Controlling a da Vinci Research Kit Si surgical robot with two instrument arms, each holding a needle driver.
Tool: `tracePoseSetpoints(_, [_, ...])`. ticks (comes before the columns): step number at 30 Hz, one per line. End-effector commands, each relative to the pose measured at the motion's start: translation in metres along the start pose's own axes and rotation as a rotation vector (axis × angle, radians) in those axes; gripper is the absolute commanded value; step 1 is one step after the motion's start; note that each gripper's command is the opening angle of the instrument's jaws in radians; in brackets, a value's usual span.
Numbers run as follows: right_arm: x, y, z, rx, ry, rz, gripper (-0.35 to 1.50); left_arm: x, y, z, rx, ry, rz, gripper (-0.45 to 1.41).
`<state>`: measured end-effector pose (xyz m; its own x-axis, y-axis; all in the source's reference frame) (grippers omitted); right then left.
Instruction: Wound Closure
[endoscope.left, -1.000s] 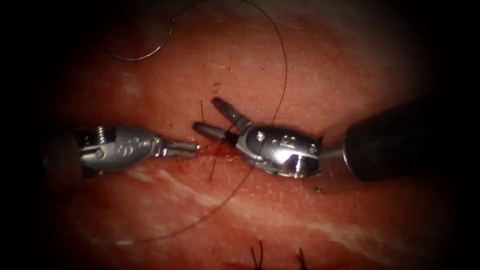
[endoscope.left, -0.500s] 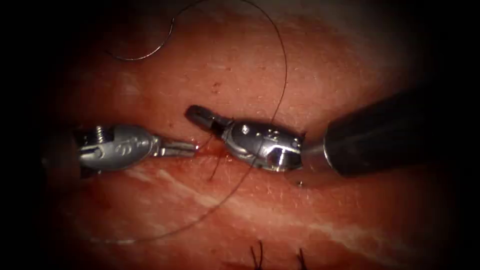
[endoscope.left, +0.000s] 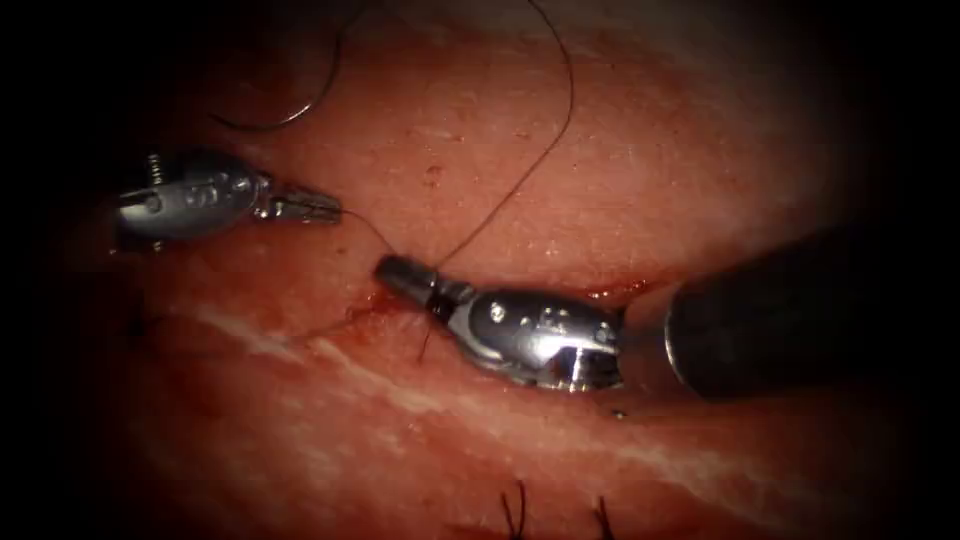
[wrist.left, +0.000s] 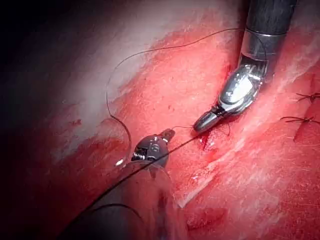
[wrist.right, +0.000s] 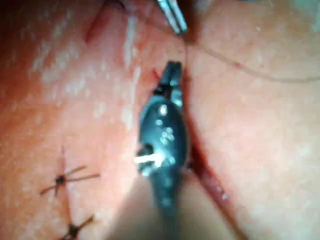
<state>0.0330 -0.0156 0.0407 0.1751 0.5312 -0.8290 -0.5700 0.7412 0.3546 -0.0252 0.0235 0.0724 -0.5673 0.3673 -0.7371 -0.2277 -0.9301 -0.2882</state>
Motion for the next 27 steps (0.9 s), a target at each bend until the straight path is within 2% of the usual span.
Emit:
tracePoseSetpoints(1, [-0.0012, -0.0011, -0.0002, 0.001, -0.004, 0.001, -0.35, -0.0003, 0.0001, 0.0010, 0.000, 0.001, -0.001, -0.45])
tracePoseSetpoints(5, [-0.0011, -0.0021, -0.0012, -0.012, 0.008, -0.006, -0.35, 0.0005, -0.0029, 0.0004, 0.013, -0.010, -0.024, -0.45])
tracePoseSetpoints(9, [-0.0011, -0.0033, -0.0024, -0.044, 0.014, -0.018, -0.35, 0.0026, -0.0066, 0.0002, 0.022, 0.014, -0.068, -0.45])
tracePoseSetpoints(16, [-0.0014, -0.0060, -0.0047, -0.041, 0.021, -0.029, -0.35, 0.0038, -0.0086, 0.0018, 0.038, 0.016, -0.081, -0.45])
tracePoseSetpoints(27, [-0.0020, -0.0098, -0.0082, -0.026, 0.031, -0.047, -0.35, 0.0028, -0.0124, 0.0031, 0.070, 0.030, -0.096, -0.45])
